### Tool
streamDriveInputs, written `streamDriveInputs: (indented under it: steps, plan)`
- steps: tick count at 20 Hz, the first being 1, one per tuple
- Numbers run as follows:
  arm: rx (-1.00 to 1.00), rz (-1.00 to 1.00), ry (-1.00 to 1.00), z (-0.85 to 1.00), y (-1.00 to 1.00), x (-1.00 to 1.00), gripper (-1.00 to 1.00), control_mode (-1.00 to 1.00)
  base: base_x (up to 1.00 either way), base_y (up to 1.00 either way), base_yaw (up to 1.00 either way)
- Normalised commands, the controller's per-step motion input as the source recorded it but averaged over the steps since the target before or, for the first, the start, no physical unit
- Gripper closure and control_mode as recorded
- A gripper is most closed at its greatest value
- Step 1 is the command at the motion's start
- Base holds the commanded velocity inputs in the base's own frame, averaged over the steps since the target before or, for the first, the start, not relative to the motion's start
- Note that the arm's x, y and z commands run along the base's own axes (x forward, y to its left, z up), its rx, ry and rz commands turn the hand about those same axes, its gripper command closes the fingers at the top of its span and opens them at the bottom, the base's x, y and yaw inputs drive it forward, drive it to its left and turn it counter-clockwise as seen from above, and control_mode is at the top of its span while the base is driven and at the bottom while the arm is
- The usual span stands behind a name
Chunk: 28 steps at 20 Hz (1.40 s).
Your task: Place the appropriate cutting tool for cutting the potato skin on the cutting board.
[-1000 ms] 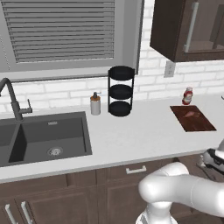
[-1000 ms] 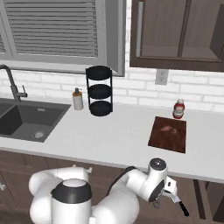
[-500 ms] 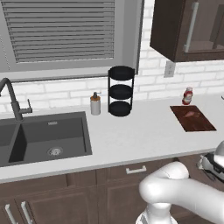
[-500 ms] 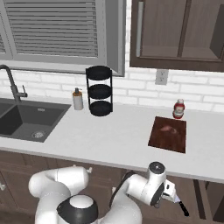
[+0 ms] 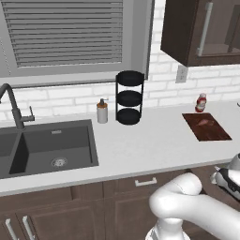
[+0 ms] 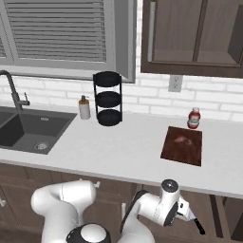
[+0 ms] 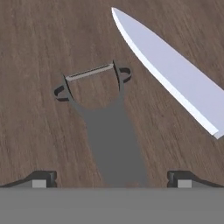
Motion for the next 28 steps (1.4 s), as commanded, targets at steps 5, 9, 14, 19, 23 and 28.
streamDriveInputs:
  steps: [5, 9, 14, 19, 23, 28]
  plan:
    - [0.00, 0.00, 0.00, 0.00, -0.05, 0.04, -1.00, -1.00, 0.00, 0.00, 0.00]
    - [0.01, 0.00, 0.00, 0.00, -0.19, 0.13, -1.00, -1.00, 0.00, 0.00, 0.00]
    - [0.00, 0.00, 0.00, -0.01, -0.03, 0.02, -1.00, -1.00, 0.00, 0.00, 0.00]
    - [0.00, 0.00, 0.00, -0.07, 0.00, 0.00, -1.00, -1.00, 0.00, 0.00, 0.00]
    - [0.00, 0.00, 0.00, -0.12, 0.00, 0.00, -1.00, -1.00, 0.00, 0.00, 0.00]
    - [0.00, 0.00, 0.00, 0.00, 0.00, 0.00, -1.00, -1.00, 0.00, 0.00, 0.00]
